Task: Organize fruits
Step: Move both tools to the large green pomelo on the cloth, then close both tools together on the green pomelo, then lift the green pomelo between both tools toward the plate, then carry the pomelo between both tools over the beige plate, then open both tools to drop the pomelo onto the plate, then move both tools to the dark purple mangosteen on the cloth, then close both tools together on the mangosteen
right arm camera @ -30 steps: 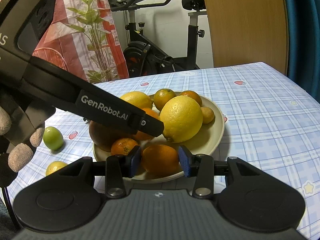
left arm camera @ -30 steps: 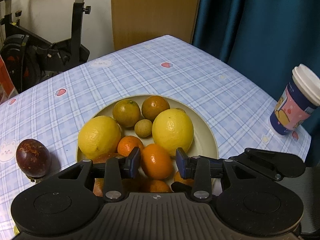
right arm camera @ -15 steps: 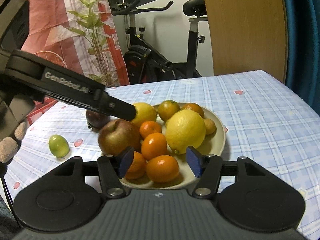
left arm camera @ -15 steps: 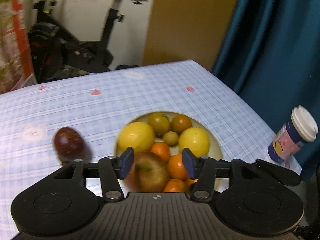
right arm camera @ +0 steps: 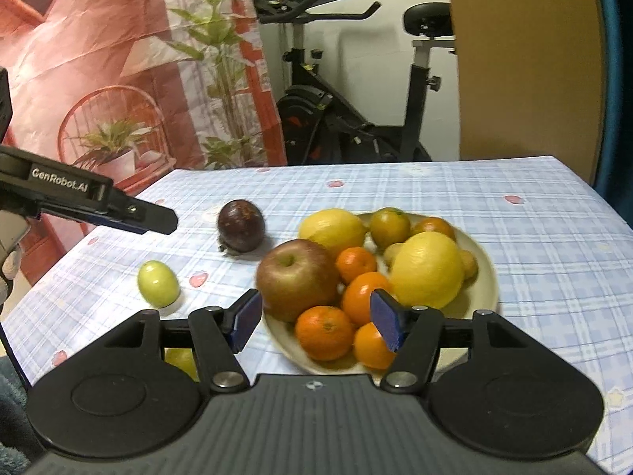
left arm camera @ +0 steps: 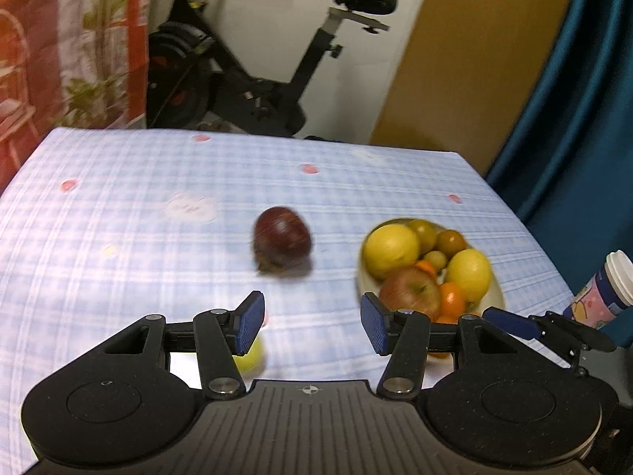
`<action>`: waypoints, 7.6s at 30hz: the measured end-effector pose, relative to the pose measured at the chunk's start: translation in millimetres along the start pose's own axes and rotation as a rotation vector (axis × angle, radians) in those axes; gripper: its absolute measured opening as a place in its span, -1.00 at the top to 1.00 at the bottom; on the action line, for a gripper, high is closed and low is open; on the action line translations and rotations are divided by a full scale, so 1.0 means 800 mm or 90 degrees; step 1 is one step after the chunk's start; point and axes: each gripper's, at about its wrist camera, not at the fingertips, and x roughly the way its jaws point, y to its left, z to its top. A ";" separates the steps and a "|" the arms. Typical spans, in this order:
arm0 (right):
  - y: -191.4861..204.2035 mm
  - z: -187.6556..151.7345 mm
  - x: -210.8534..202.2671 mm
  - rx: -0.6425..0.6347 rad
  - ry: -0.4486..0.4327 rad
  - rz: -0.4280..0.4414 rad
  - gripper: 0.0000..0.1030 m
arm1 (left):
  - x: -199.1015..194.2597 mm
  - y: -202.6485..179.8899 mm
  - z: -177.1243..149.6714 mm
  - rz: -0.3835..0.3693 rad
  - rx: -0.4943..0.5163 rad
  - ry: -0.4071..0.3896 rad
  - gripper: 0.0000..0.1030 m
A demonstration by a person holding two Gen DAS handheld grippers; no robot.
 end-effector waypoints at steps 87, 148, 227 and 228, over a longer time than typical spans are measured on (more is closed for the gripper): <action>0.057 -0.043 0.017 -0.086 -0.003 0.124 0.05 | 0.005 -0.013 -0.038 0.076 0.054 -0.034 0.06; -0.088 -0.021 0.010 0.003 -0.031 -0.073 0.00 | 0.169 -0.163 0.049 -0.061 0.190 0.009 0.01; 0.142 0.080 0.213 -0.105 0.186 0.116 -0.08 | 0.050 0.135 0.050 -0.019 -0.041 -0.041 -0.20; 0.139 0.082 0.210 -0.098 0.182 0.114 -0.08 | 0.050 0.135 0.051 -0.018 -0.040 -0.041 -0.20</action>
